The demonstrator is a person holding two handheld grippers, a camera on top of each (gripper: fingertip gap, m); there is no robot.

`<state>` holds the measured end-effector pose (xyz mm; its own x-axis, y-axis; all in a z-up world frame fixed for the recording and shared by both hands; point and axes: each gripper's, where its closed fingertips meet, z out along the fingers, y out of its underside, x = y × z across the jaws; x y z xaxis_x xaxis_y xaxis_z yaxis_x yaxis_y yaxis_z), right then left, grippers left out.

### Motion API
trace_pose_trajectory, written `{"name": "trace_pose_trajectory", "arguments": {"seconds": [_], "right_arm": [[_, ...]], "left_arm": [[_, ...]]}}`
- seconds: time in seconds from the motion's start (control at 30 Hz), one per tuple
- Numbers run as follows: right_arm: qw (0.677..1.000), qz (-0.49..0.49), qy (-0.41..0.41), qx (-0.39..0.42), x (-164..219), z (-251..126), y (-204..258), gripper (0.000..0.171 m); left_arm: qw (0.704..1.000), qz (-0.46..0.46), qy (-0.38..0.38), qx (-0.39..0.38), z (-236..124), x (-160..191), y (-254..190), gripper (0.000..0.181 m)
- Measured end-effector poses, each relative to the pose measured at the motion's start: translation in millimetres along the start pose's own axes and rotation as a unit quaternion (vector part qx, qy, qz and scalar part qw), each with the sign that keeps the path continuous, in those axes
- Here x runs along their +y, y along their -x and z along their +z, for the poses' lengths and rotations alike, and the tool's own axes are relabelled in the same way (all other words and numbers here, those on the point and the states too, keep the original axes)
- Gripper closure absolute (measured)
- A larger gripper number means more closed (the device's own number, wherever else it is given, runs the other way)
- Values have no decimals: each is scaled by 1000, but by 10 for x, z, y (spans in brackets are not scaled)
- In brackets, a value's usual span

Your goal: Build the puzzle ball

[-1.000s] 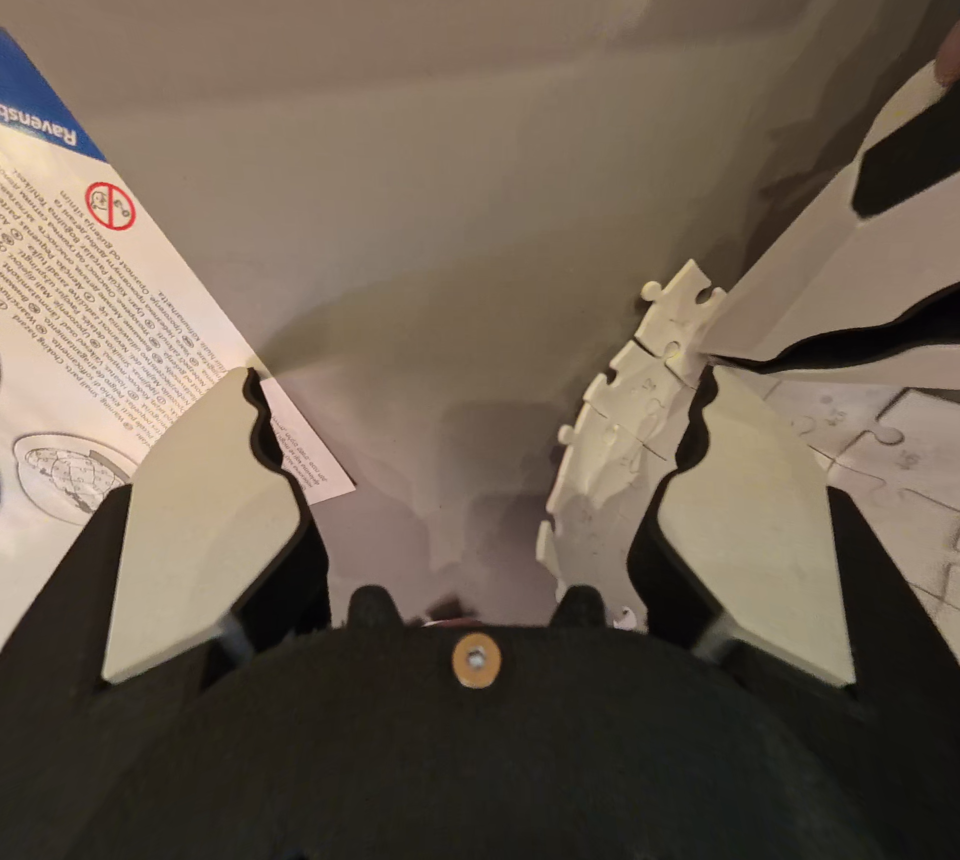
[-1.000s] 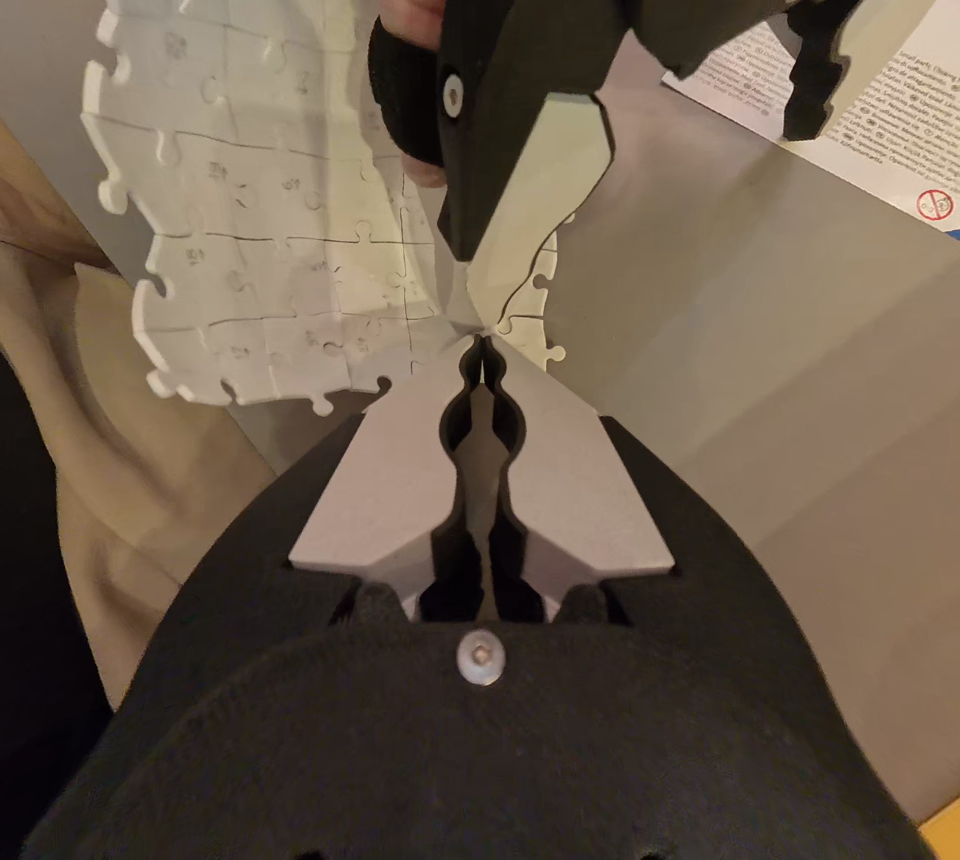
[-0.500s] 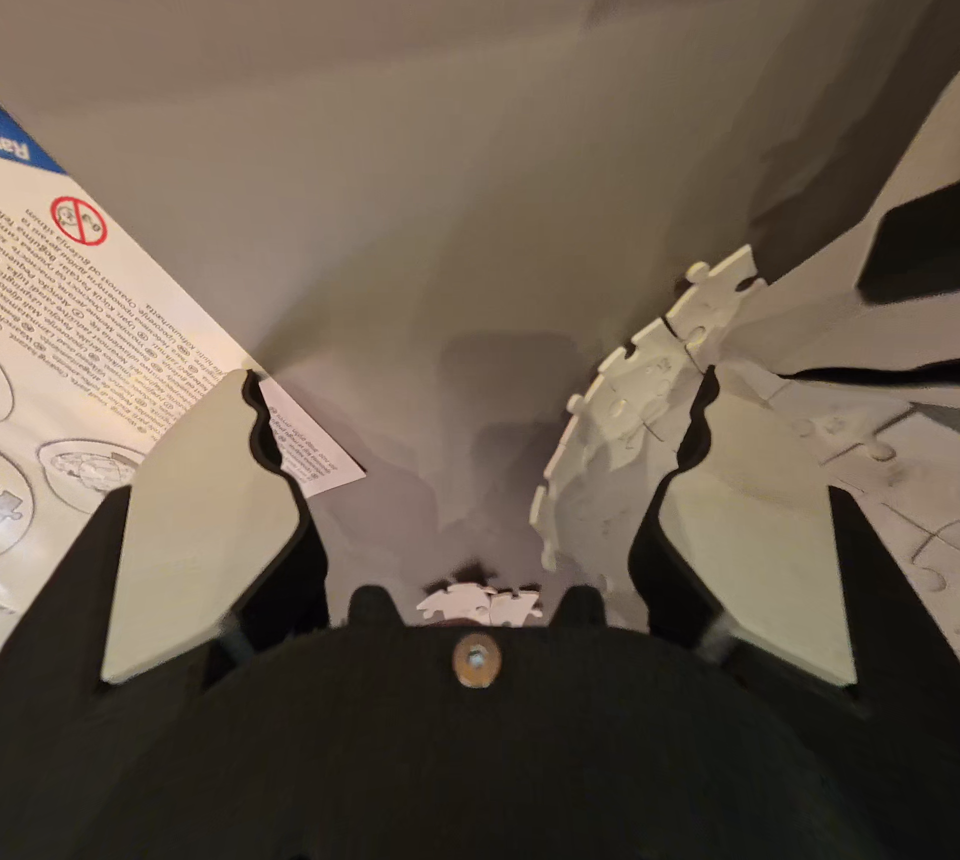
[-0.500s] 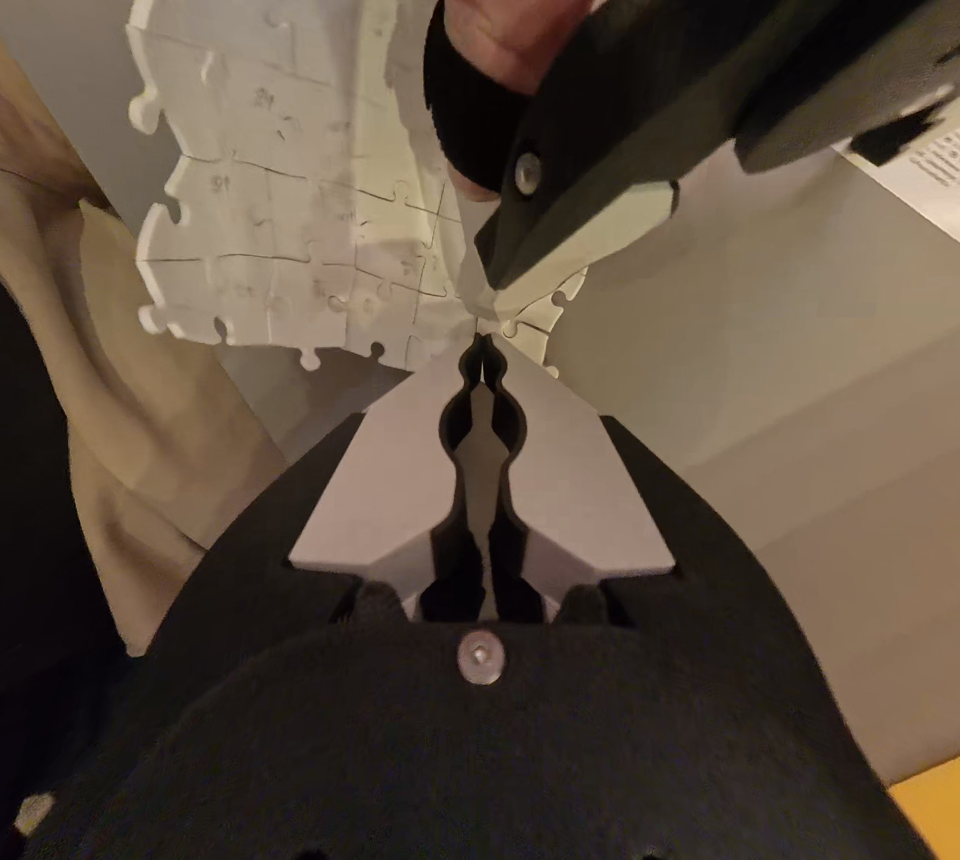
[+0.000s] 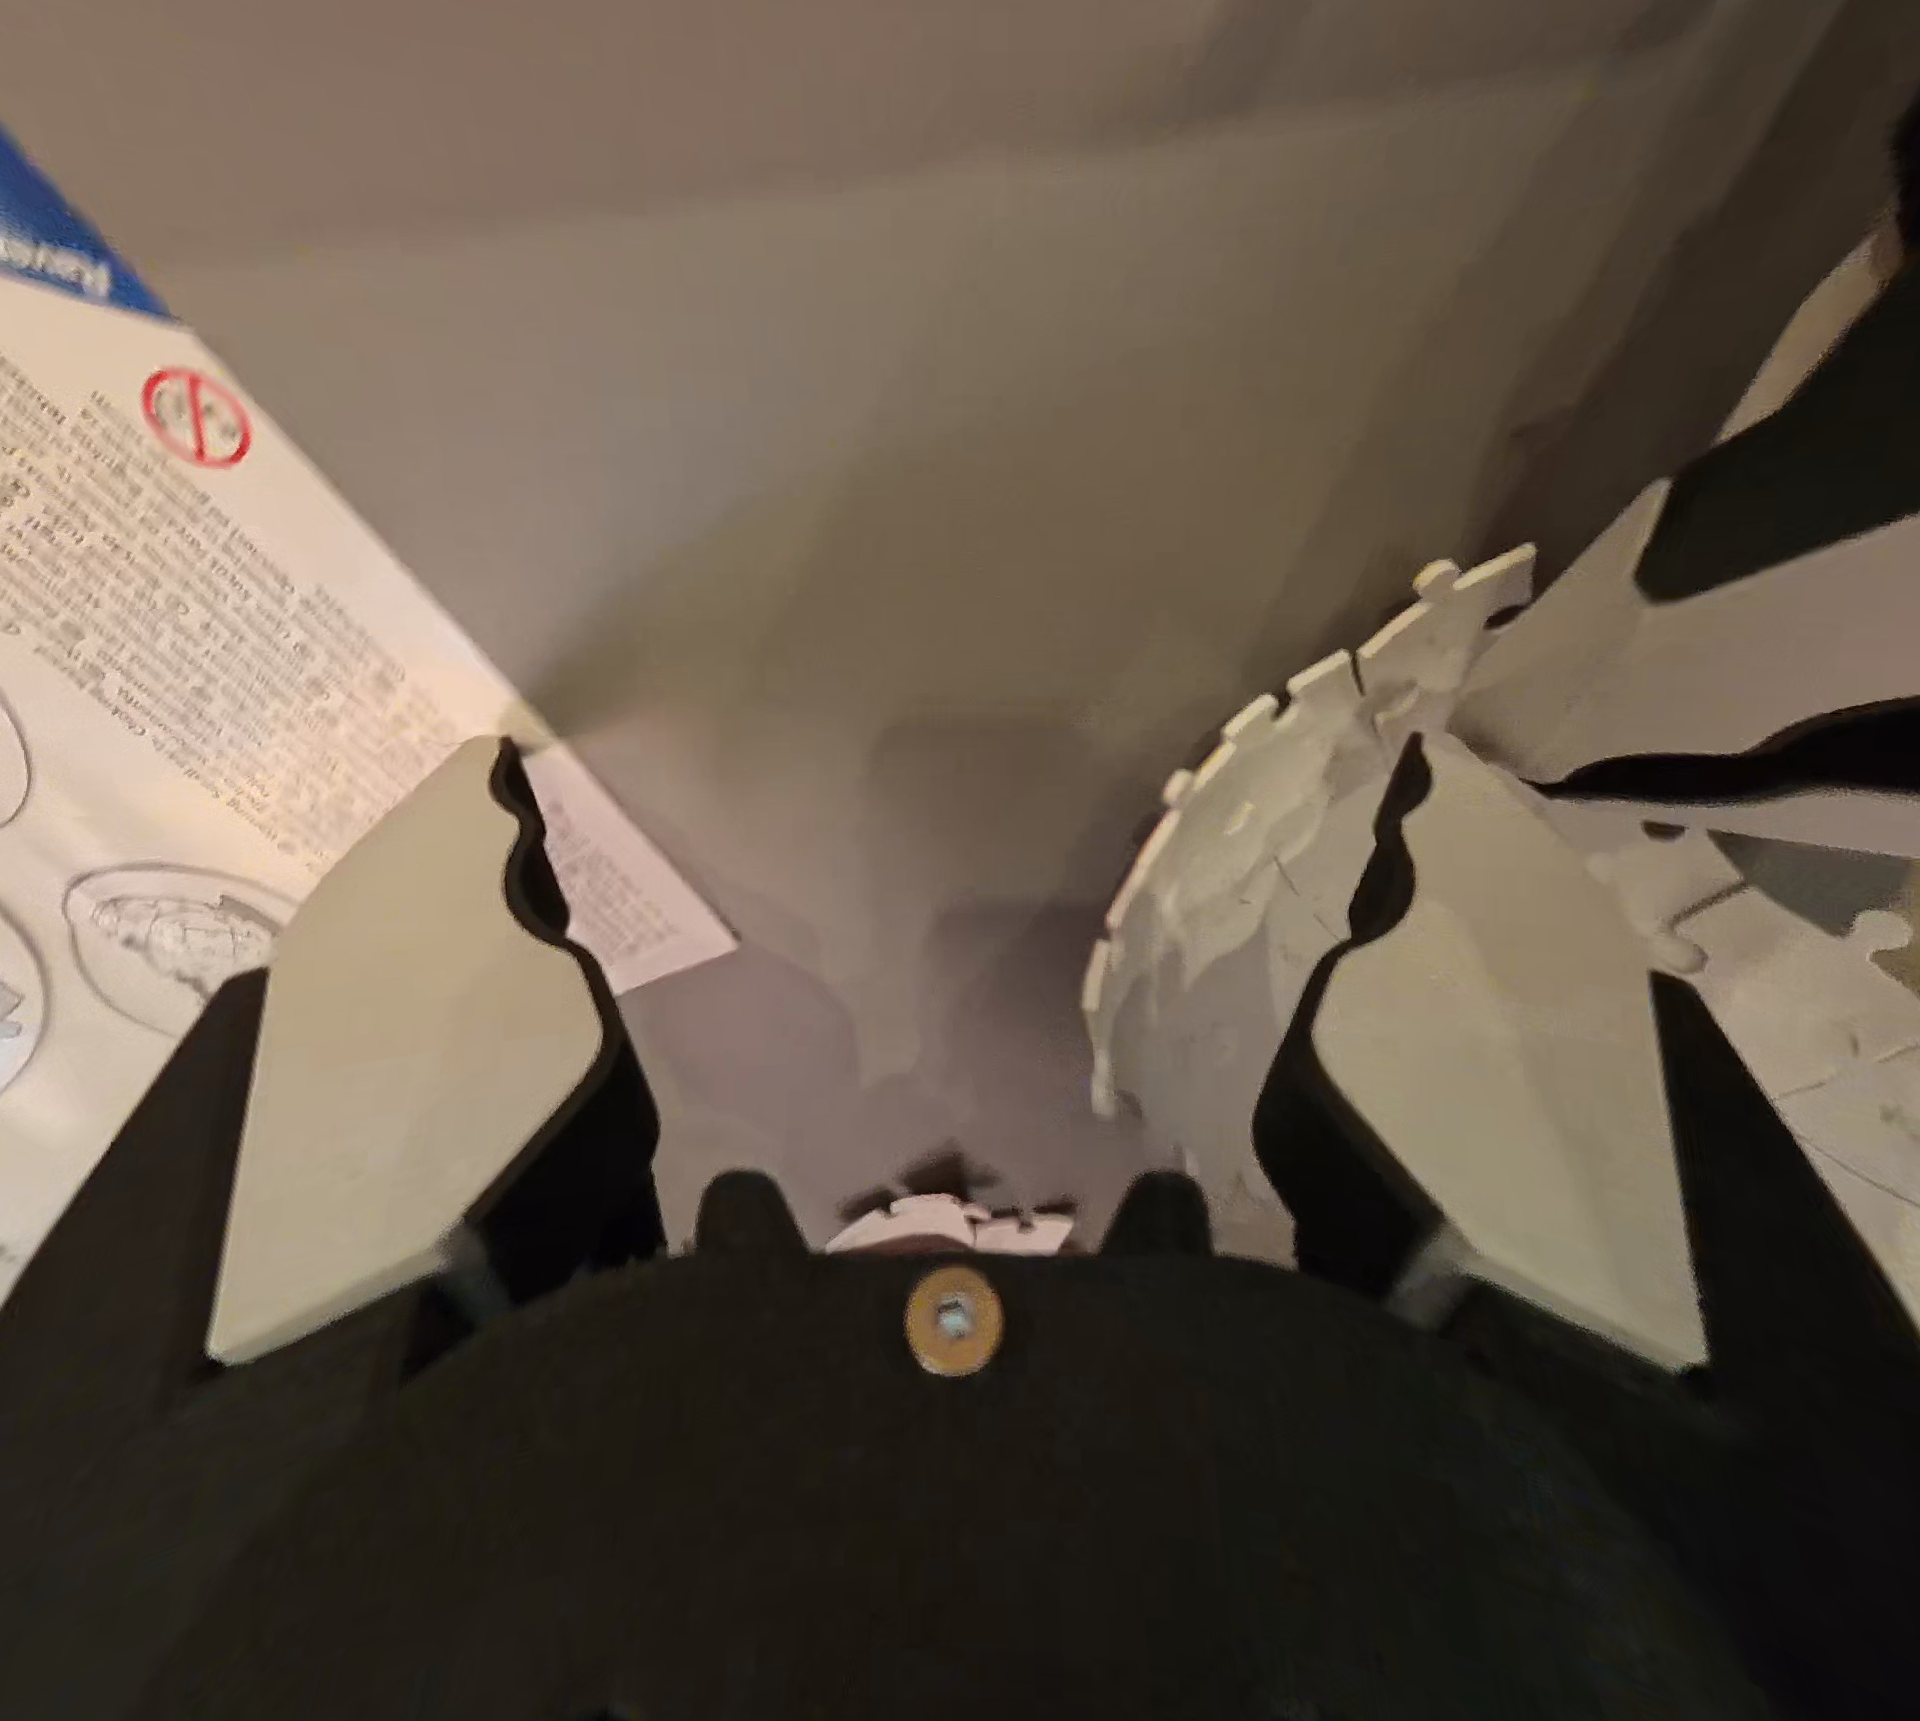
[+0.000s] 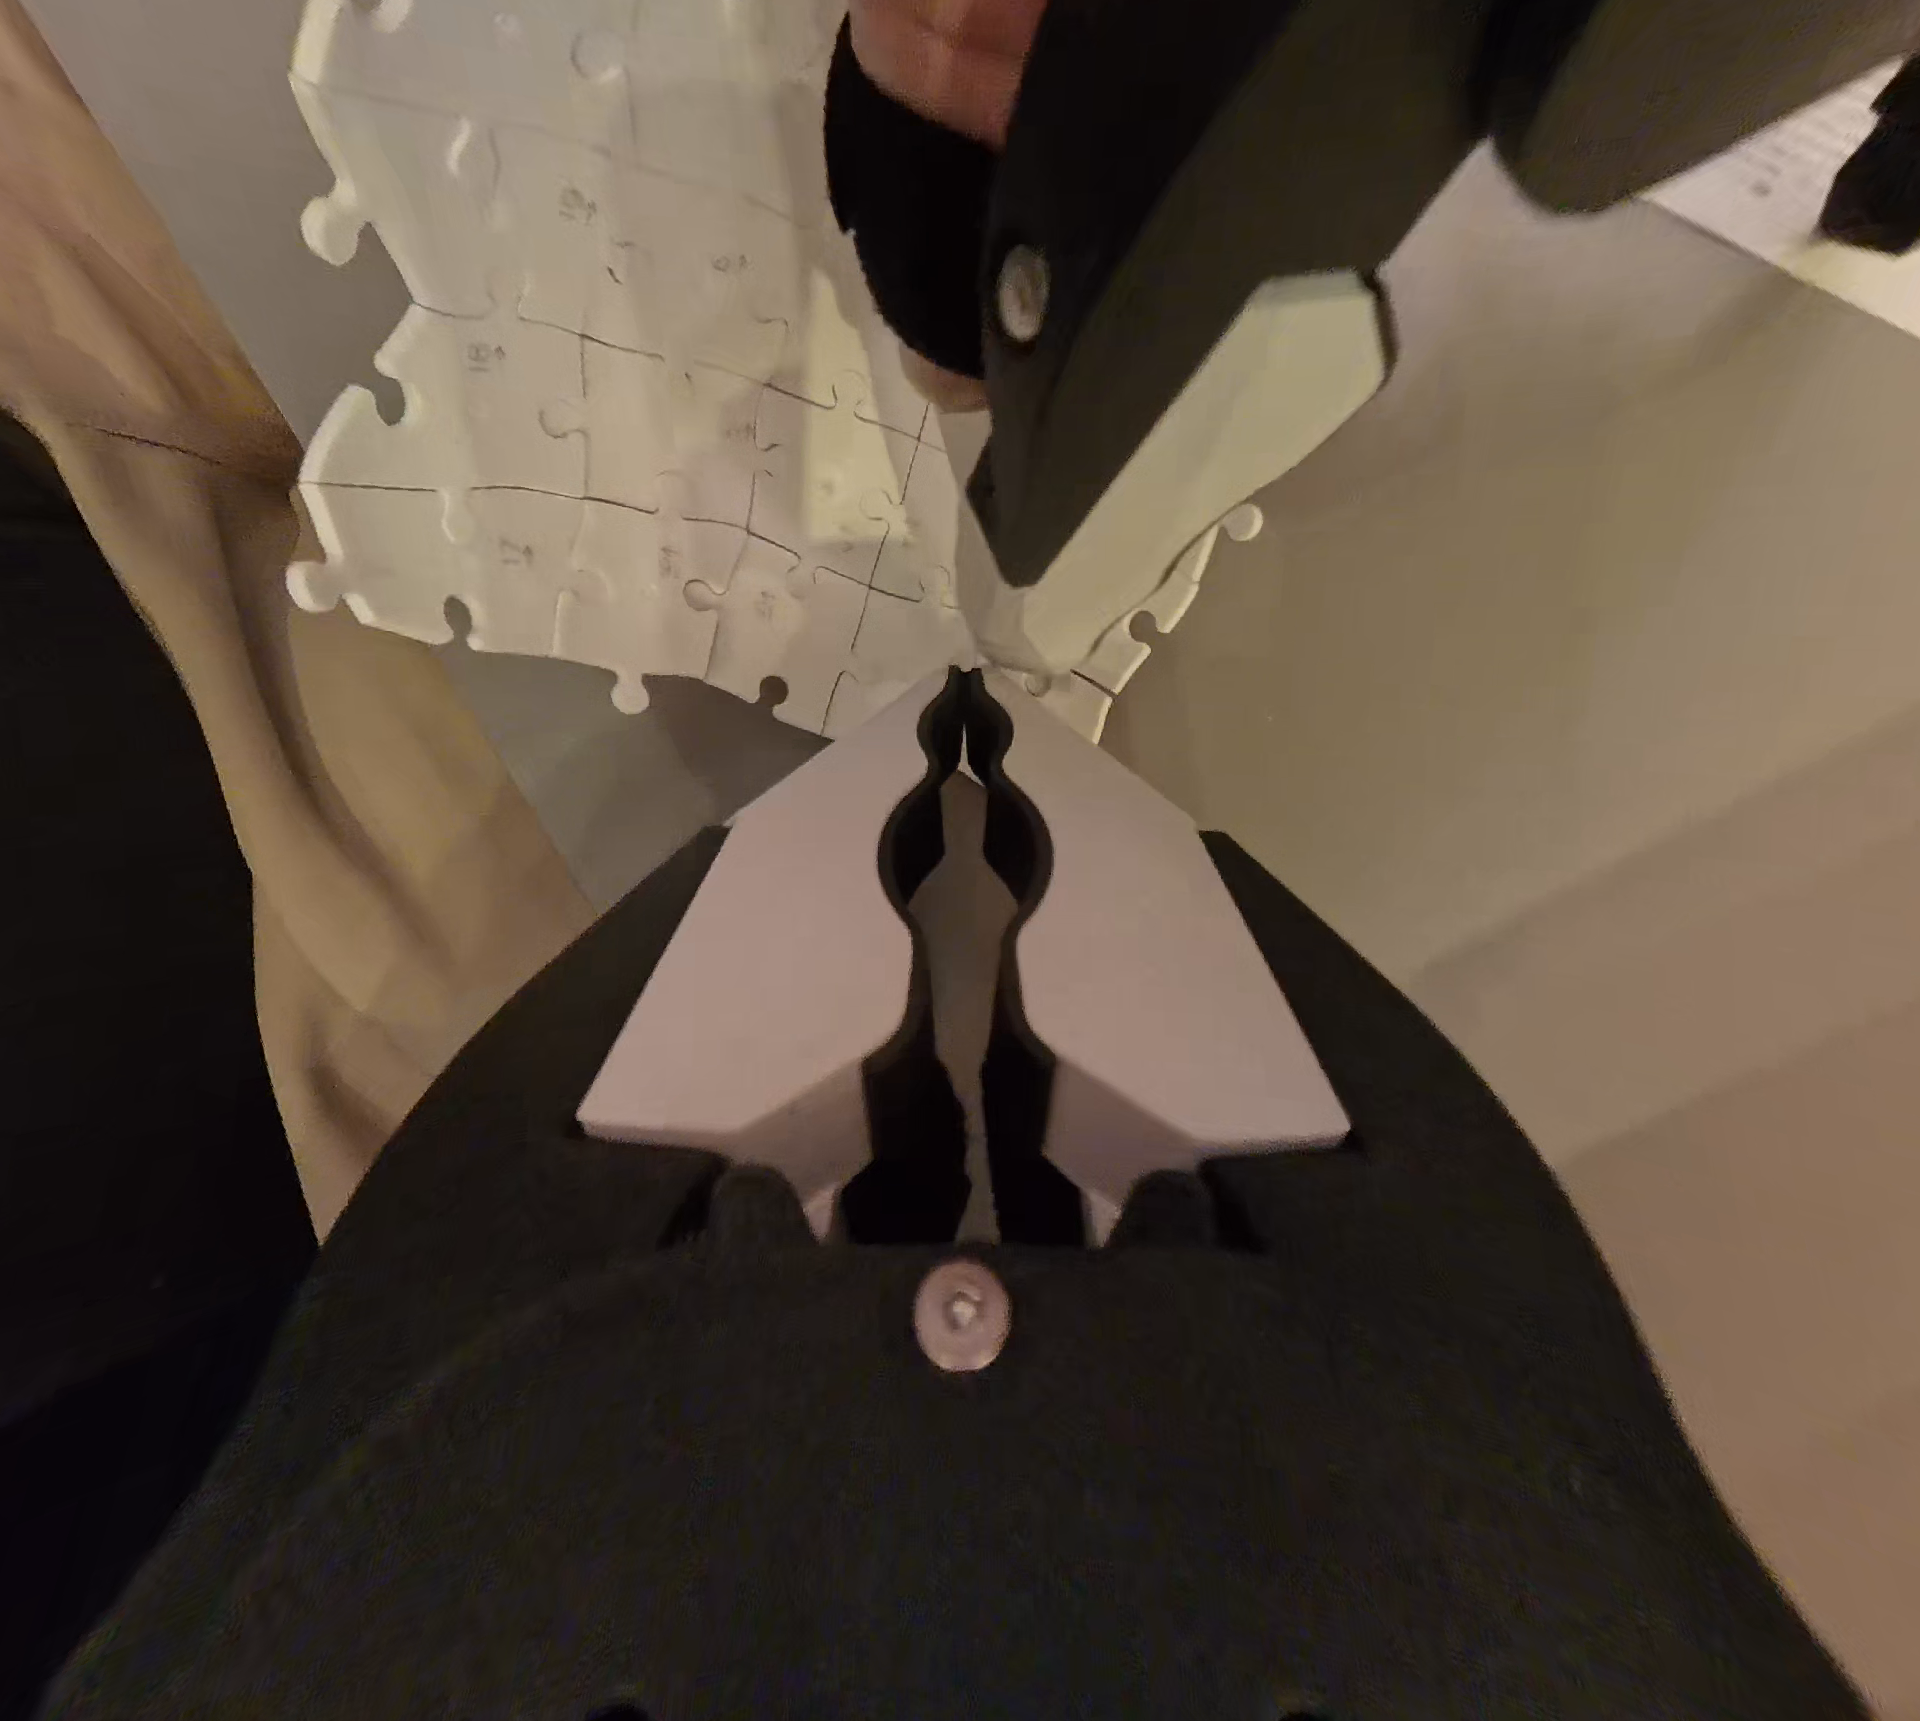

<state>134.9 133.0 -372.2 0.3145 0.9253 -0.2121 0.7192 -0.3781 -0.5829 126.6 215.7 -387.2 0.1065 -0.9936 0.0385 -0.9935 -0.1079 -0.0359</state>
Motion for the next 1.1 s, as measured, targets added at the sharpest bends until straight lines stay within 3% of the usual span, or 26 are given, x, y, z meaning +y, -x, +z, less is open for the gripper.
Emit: {"name": "trace_pose_trajectory", "arguments": {"seconds": [0.03, 0.3, 0.7, 0.87, 1.1], "right_arm": [[1000, 4, -5, -4, 0, -1, 1, 171], [999, 16, -33, -9, -12, -12, -6, 171], [996, -34, -21, 77, -6, -48, -157, 171], [999, 33, -27, 22, 2, -43, -159, 171], [998, 32, -48, 24, 3, -52, -149, 171]], "left_arm": [[1000, -8, -11, 1, -1, -16, 11, 36], [1000, 3, 18, -11, 33, 8, 27, 34], [1000, 9, 23, -10, 36, 11, 30, 34], [1000, 11, 25, -10, 38, 9, 31, 34], [1000, -22, 16, -6, 19, 56, 112, 36]]}}
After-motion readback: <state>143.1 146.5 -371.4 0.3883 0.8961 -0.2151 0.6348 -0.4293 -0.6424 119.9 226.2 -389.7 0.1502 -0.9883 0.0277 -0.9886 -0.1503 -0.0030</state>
